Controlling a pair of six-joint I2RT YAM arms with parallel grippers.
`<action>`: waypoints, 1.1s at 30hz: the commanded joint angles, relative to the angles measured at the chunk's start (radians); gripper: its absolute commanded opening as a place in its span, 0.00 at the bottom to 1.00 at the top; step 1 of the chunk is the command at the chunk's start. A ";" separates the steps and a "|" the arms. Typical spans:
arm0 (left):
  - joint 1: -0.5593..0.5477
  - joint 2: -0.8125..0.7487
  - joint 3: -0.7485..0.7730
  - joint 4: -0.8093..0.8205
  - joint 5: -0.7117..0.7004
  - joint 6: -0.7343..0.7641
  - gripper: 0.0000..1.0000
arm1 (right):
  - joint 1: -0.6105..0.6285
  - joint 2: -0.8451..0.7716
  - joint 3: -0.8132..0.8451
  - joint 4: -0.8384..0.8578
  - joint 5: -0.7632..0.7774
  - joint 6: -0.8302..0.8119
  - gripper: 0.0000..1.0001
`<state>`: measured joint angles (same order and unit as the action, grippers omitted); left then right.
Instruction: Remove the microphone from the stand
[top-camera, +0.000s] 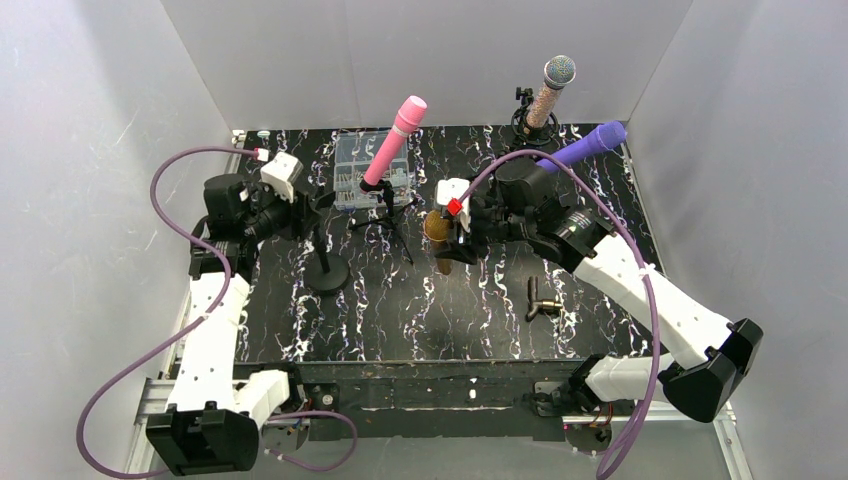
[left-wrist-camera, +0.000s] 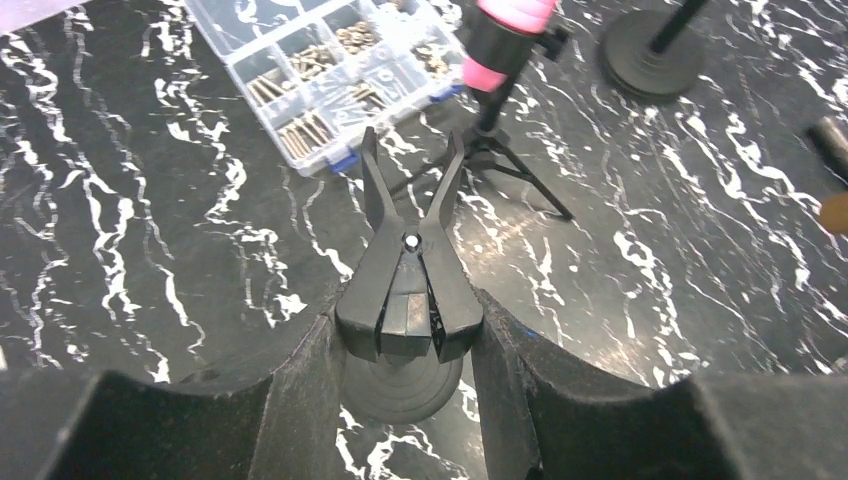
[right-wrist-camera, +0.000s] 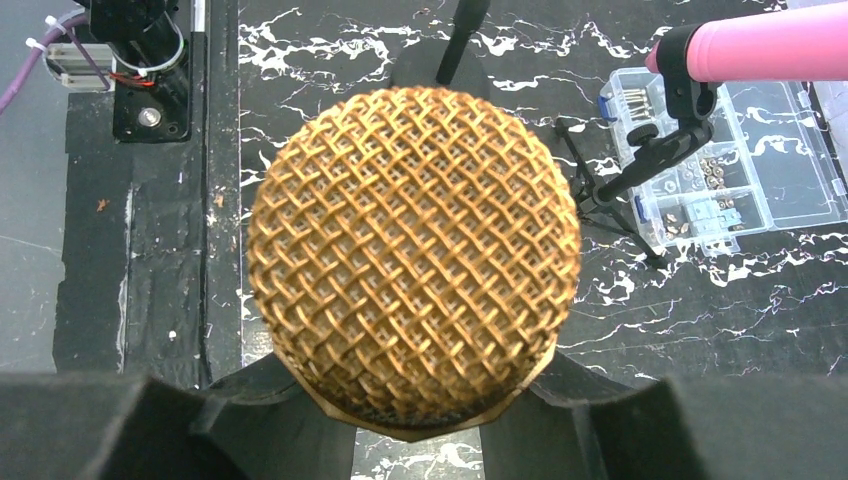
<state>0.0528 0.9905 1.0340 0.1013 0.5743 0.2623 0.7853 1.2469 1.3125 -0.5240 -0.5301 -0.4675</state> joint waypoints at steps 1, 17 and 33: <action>0.033 0.038 0.041 0.158 -0.106 -0.010 0.00 | -0.004 -0.033 -0.003 0.050 -0.010 0.004 0.01; 0.109 0.357 0.203 0.438 -0.211 -0.014 0.00 | -0.023 -0.022 -0.012 0.056 -0.012 0.013 0.01; 0.120 0.274 -0.053 0.440 -0.289 -0.134 0.00 | -0.028 -0.014 -0.018 0.058 -0.027 0.025 0.01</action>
<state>0.1669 1.2884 1.0561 0.5850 0.3115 0.1436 0.7612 1.2427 1.3087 -0.5205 -0.5343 -0.4500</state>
